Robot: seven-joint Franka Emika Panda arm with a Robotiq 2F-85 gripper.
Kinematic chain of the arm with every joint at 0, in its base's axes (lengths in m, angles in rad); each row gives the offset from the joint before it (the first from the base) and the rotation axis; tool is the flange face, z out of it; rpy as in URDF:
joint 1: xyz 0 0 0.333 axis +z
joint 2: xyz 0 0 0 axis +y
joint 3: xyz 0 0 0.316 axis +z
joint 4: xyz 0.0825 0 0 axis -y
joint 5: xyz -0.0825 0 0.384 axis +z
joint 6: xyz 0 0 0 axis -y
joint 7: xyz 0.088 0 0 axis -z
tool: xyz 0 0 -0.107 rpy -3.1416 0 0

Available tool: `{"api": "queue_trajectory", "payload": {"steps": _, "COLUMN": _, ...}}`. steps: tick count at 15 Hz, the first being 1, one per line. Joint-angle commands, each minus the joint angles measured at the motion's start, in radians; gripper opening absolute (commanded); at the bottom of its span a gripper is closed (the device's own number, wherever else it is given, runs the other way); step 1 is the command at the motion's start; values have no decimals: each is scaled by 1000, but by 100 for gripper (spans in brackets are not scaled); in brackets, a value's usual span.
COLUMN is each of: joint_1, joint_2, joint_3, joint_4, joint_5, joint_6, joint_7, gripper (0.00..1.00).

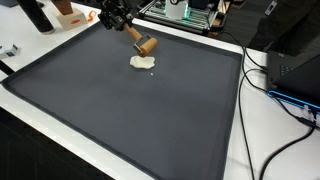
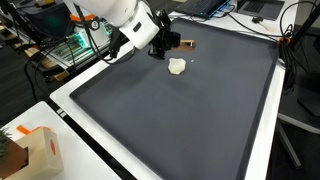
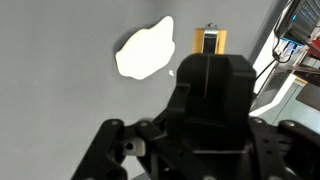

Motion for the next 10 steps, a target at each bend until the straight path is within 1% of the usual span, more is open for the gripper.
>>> {"api": "queue_trajectory", "payload": {"steps": 1, "joint_1": -17, "joint_2": 14, "joint_3": -4, "joint_4": 10, "joint_5": 50, "joint_6": -39, "joint_7": -27, "gripper": 23}}
{"api": "queue_trajectory", "payload": {"steps": 10, "joint_1": -16, "joint_2": 27, "joint_3": -4, "joint_4": 13, "joint_5": 72, "joint_6": -45, "joint_7": 4, "gripper": 23}}
